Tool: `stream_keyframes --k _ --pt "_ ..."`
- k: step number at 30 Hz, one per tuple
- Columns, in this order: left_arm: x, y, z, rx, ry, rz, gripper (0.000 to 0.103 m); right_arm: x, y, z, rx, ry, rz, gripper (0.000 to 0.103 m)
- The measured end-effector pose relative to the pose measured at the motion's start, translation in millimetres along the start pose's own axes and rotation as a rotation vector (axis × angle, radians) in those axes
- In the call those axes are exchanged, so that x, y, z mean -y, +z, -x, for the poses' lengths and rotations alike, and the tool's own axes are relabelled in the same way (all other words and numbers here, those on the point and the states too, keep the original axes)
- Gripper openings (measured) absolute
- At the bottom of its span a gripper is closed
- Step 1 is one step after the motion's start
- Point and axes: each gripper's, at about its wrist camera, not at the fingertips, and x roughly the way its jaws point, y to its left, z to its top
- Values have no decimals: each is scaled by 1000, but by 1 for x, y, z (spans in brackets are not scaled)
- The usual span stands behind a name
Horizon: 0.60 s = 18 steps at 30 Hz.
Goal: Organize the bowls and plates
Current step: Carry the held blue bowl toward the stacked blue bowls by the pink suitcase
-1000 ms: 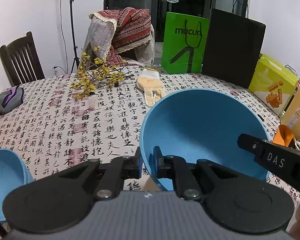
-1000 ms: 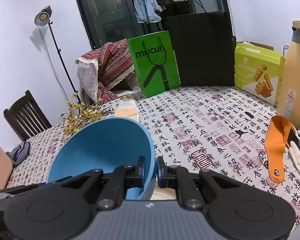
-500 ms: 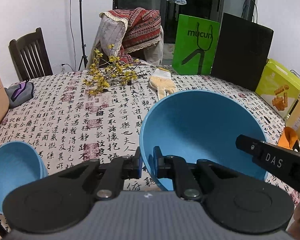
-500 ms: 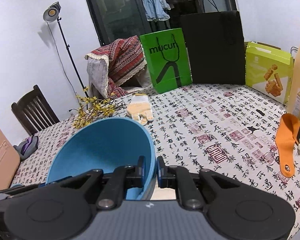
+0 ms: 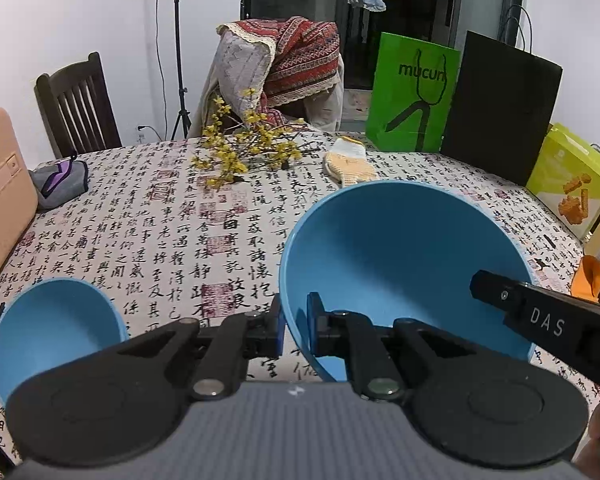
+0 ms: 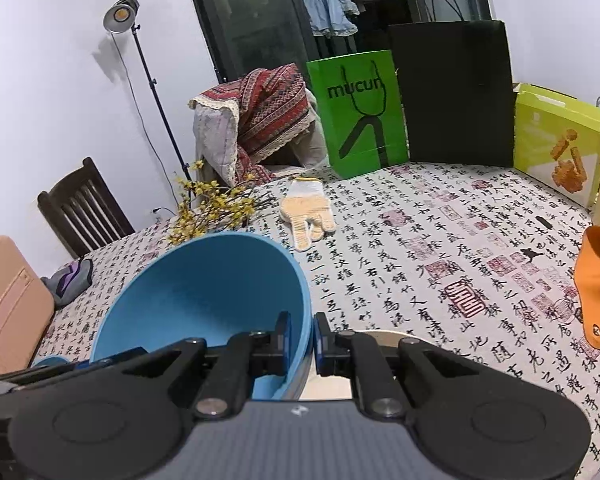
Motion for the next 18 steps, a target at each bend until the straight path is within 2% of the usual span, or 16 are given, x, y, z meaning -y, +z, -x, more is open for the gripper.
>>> stream_keyframes --k 18 --pt "-48 -1 6 -2 39 35 11 -42 -10 -14 -38 61 22 11"
